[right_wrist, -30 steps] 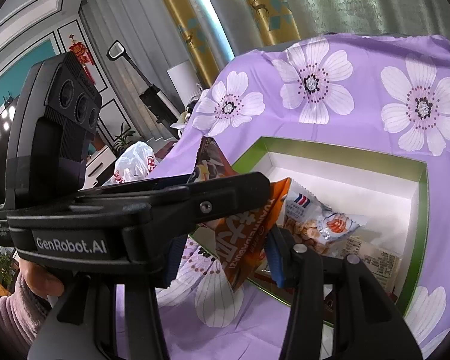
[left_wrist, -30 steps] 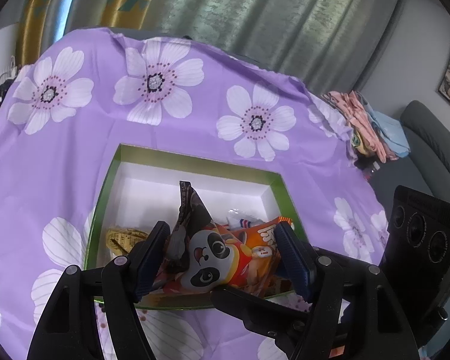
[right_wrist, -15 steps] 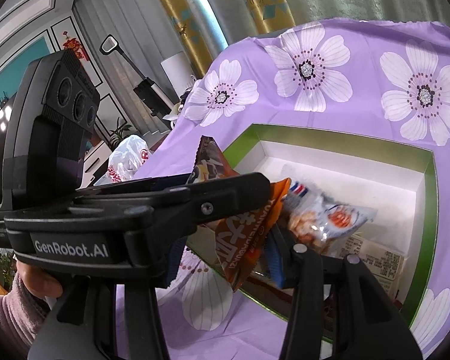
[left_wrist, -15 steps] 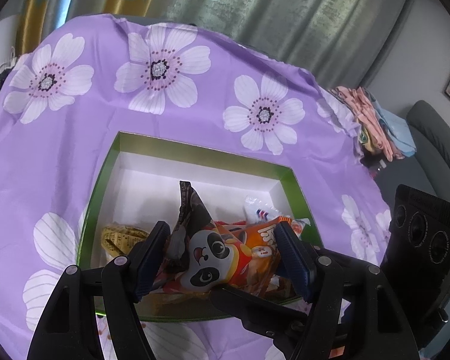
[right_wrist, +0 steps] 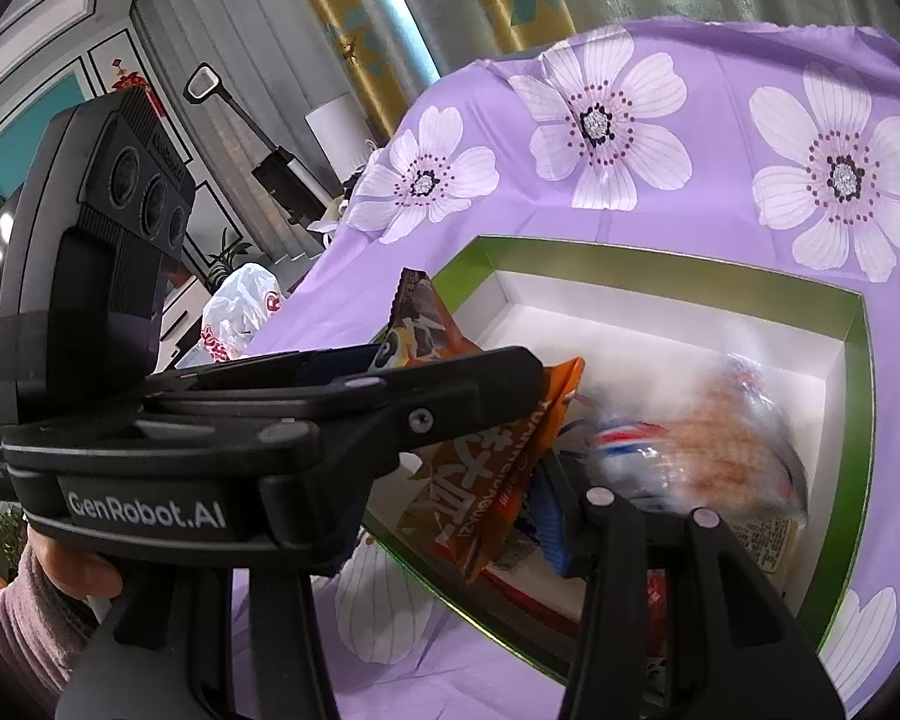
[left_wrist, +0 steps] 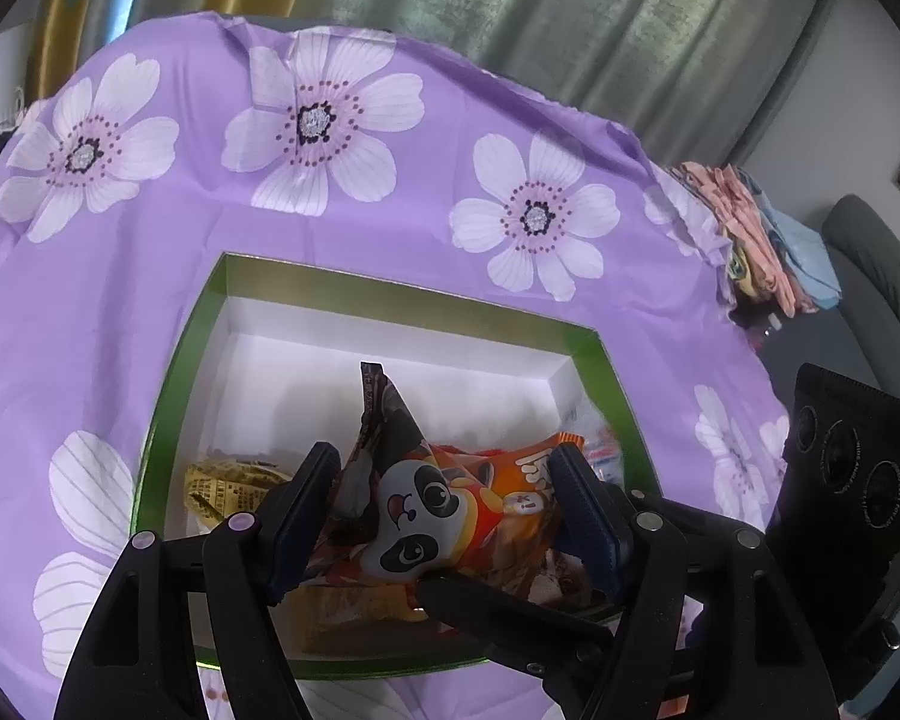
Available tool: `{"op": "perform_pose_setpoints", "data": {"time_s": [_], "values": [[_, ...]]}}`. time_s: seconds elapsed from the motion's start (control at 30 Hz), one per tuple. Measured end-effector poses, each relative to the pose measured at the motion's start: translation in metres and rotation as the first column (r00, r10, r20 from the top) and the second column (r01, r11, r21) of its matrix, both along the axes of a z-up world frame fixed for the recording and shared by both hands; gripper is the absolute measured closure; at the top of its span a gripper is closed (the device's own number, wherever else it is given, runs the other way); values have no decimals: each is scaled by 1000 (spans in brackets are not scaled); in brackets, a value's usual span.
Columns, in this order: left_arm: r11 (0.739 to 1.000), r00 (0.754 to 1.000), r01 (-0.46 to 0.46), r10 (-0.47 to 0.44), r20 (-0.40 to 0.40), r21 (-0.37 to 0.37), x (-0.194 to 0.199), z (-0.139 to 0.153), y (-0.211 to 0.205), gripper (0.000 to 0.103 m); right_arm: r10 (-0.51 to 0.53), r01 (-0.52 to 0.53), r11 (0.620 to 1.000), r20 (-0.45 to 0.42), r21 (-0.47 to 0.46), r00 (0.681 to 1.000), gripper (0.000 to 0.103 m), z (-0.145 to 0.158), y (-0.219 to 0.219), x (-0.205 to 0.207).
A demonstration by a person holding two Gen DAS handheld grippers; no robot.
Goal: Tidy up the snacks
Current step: 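Lower the panda bag into the green box and open the left tool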
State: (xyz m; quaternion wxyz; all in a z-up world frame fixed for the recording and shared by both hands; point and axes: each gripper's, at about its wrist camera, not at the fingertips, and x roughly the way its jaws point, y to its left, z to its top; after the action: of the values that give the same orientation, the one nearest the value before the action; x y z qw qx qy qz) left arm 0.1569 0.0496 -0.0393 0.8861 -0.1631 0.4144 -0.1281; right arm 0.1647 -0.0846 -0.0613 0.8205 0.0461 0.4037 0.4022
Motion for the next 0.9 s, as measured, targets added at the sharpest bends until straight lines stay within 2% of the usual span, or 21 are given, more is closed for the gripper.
{"op": "perform_pose_setpoints", "data": {"time_s": [0.9], "values": [[1000, 998, -11, 12, -59, 17, 10, -12, -3, 30, 10, -11, 1000, -48, -26, 999, 54, -11, 1, 10]]}}
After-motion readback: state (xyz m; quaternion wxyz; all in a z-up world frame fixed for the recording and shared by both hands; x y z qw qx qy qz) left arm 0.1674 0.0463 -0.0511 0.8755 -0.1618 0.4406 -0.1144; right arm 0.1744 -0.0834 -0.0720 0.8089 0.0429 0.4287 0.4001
